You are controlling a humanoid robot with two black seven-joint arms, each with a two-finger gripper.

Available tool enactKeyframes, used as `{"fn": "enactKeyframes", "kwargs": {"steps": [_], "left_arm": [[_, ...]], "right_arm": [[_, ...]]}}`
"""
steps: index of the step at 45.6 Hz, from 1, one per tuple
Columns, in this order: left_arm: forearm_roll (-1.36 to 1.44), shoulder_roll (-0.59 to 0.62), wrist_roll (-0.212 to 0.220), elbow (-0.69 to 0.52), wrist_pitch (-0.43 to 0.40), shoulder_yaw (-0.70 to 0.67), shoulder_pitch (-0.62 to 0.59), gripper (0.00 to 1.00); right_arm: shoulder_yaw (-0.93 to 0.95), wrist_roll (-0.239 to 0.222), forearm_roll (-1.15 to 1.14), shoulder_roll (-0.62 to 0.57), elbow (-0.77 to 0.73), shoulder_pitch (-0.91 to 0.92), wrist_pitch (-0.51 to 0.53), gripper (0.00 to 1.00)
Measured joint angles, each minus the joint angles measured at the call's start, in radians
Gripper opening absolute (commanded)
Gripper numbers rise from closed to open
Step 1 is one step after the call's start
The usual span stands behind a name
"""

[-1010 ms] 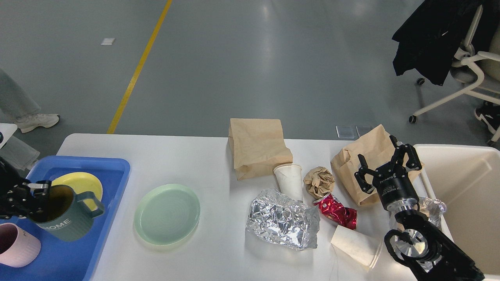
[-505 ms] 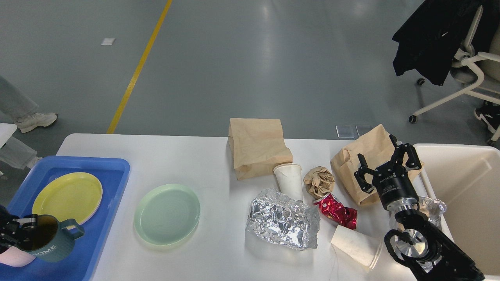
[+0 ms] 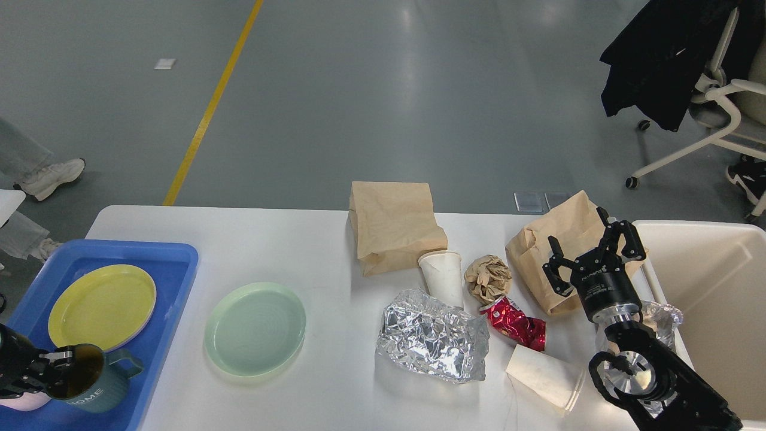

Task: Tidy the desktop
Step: 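Lift the dark green mug into the blue tray and open the left gripper, then raise the left gripper up away from the blue tray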

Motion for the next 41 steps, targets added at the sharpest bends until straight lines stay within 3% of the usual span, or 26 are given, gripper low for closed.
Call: {"fn": "enactKeyframes", "kwargs": {"steps": [6, 14, 17, 22, 41], "left_arm": [[-0.002, -0.004, -0.005, -0.004, 0.001, 0.0, 0.01, 0.23], [-0.016, -0.006, -0.007, -0.009, 0.001, 0.003, 0.018, 0.71], [-0.028, -0.004, -0.007, -0.009, 0.002, 0.007, 0.017, 0.8], [-0.038, -0.005, -0.004, -0.009, 0.003, 0.007, 0.015, 0.86], [-0.039, -0.003, 0.007, -0.029, -0.013, 0.018, 0.0, 0.87]], "right_arm": [[0.0, 0.0, 0.0, 0.0, 0.0, 0.0, 0.0, 1.0], [0.0, 0.0, 0.0, 0.0, 0.0, 0.0, 0.0, 1.0], [0.0, 0.0, 0.0, 0.0, 0.0, 0.0, 0.0, 1.0], [0.0, 0.0, 0.0, 0.0, 0.0, 0.0, 0.0, 1.0], [0.0, 0.0, 0.0, 0.0, 0.0, 0.0, 0.0, 1.0]]}}
